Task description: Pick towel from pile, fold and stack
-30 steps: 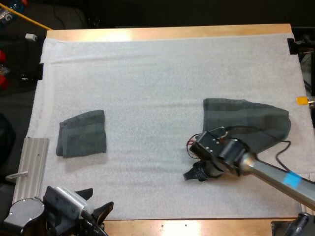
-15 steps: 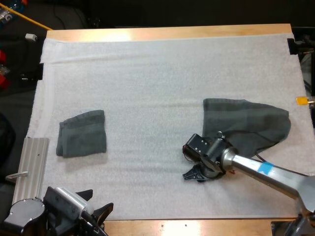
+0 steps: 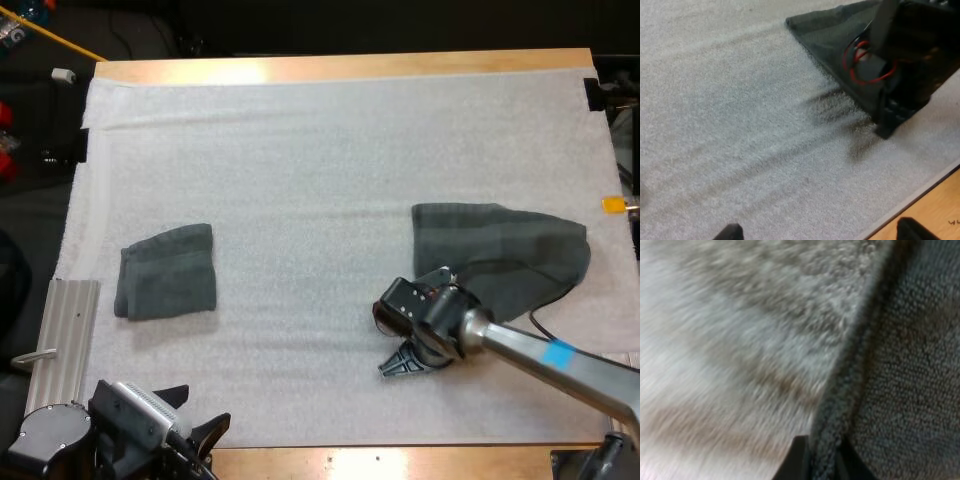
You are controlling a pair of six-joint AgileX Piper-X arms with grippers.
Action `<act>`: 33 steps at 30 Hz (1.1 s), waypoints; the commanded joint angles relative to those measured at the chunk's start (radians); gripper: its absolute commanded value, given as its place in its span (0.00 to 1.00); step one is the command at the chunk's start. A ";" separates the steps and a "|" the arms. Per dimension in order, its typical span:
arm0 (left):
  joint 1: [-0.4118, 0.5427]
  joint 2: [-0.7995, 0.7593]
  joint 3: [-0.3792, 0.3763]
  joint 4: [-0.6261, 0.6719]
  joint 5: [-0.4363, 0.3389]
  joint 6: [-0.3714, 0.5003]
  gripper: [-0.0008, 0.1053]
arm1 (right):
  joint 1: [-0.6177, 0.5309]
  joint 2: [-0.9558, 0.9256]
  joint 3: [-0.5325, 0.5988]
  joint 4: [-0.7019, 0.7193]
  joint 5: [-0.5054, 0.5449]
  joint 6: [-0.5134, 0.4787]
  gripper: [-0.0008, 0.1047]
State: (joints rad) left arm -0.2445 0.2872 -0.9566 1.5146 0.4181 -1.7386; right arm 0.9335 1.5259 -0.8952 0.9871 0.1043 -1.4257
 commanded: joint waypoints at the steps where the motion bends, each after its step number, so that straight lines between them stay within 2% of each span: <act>1: -0.005 0.003 -0.005 -0.001 0.005 0.014 0.57 | 0.021 -0.041 0.000 0.025 -0.001 -0.020 0.01; 5: -0.005 0.004 -0.005 -0.025 0.005 0.024 0.57 | 0.096 -0.122 0.009 0.056 -0.005 -0.020 0.01; 10: -0.005 0.048 -0.005 -0.034 0.005 0.024 0.57 | 0.219 -0.202 0.043 0.044 -0.034 0.027 0.01; 13: -0.005 0.088 -0.005 -0.042 0.005 0.024 0.57 | 0.271 -0.220 0.065 0.044 -0.050 0.095 0.01; 17: -0.005 0.134 -0.005 -0.087 0.005 0.024 0.57 | 0.339 -0.225 0.075 0.044 -0.104 0.130 0.01; 24: -0.005 0.192 -0.005 -0.163 0.005 0.024 0.57 | 0.439 -0.225 0.075 0.044 -0.104 0.253 0.01; 33: -0.005 0.335 -0.003 -0.252 0.008 0.017 0.57 | 0.503 -0.225 0.075 0.046 0.034 0.373 0.01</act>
State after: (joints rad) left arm -0.2445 0.6174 -0.9576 1.2758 0.4181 -1.7169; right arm 1.4346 1.3113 -0.8199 1.0262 0.1180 -1.0629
